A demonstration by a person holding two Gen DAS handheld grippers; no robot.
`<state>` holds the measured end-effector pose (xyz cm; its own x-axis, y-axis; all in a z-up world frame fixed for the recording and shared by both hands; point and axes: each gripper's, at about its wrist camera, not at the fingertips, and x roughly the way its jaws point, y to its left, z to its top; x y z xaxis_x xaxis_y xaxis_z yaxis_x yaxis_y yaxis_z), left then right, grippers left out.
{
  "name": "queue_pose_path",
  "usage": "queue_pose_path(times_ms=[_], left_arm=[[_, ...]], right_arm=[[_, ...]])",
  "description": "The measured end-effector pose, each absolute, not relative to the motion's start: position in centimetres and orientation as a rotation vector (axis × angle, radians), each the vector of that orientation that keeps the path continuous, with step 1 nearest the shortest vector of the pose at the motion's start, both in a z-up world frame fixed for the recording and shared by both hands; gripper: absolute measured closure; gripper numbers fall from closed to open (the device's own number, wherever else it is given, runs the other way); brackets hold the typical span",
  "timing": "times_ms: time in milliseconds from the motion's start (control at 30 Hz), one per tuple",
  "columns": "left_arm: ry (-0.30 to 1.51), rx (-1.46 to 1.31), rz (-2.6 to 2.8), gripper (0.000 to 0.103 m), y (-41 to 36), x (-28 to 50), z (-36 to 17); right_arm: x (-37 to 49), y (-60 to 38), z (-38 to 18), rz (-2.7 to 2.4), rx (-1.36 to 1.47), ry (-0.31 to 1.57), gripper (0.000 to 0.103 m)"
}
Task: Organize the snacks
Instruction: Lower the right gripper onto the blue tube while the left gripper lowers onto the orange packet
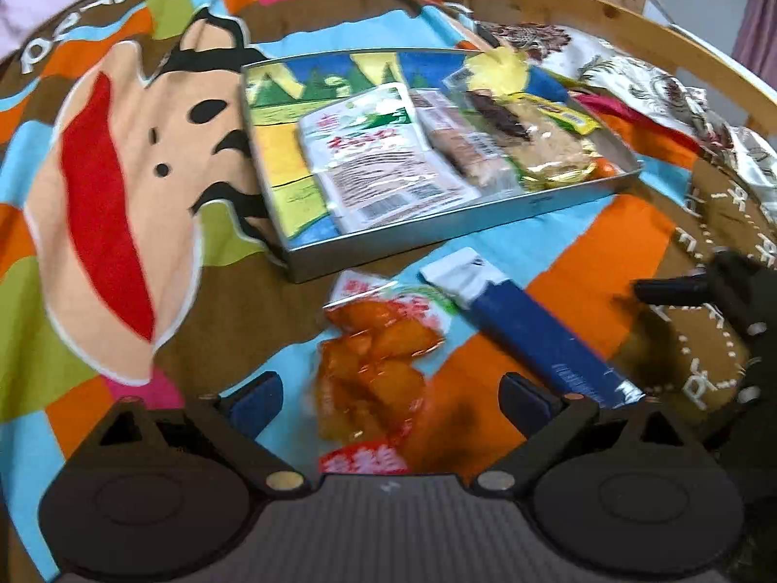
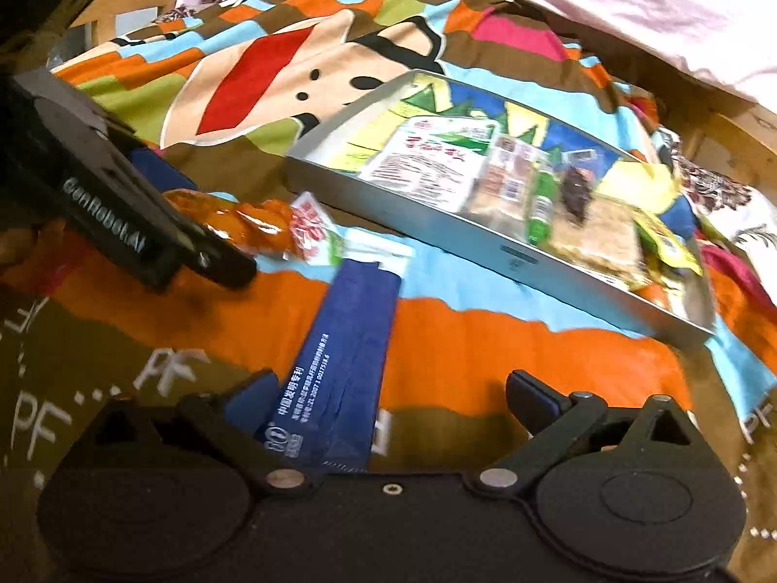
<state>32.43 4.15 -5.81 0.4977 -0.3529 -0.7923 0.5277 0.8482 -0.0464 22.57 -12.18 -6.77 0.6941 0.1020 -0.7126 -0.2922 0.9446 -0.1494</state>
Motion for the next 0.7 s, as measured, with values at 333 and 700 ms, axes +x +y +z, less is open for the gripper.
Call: queue_pose_path(times_ms=[333,700], left_arm=[[0.862,0.126,-0.511,0.005,5.4,33.5,-5.3],[0.872,0.209,-0.598,0.024,4.4,34.5,-7.0]], right_arm=[[24.5,-10.6,-8.2,0.242,-0.186,0.686,0.001],[25.2,-11.7,-9.1,0.264,-0.082,0.687,0.013]])
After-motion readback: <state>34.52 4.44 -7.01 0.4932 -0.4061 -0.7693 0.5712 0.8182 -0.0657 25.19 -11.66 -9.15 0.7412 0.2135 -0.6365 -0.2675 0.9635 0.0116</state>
